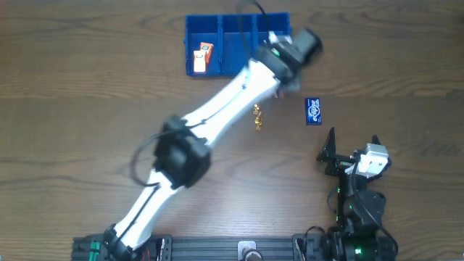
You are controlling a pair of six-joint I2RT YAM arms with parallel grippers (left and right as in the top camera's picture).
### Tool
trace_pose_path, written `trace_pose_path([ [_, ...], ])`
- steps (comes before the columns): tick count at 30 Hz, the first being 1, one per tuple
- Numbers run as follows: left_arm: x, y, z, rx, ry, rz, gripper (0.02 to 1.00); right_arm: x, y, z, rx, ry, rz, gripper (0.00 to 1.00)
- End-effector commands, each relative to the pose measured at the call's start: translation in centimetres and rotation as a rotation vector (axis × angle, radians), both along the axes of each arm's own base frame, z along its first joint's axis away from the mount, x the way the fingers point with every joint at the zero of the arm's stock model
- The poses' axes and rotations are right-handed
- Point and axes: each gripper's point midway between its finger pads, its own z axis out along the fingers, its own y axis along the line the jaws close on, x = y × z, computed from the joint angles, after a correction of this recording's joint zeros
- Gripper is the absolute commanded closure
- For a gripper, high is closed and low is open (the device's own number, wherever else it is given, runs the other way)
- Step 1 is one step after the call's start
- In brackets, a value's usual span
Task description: Sort Candies Into Trays
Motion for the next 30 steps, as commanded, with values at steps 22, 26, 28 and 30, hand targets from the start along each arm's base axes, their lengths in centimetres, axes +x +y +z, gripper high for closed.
trace_pose_path([
  [22,11.0,18.5,4.5,0.119,-0.123,0.079,0.724,0.0,-0.1,0.0,-0.006,-0.001,-0.005,0.001],
  [26,10.9,19.1,3.5,0.124,-0.097,0.085,0.720,0.0,-0.1,0.0,-0.006,-0.001,-0.005,0.001],
  [28,10.9,19.6,3.3,0.129,-0.088,0.092,0.704,0.0,-0.1,0.0,-0.006,-0.002,-0.005,0.003],
  [30,11.0,19.8,3.3,0.129,-0.087,0.096,0.687,0.0,-0.1,0.0,-0.006,-0.001,-0.005,0.001],
])
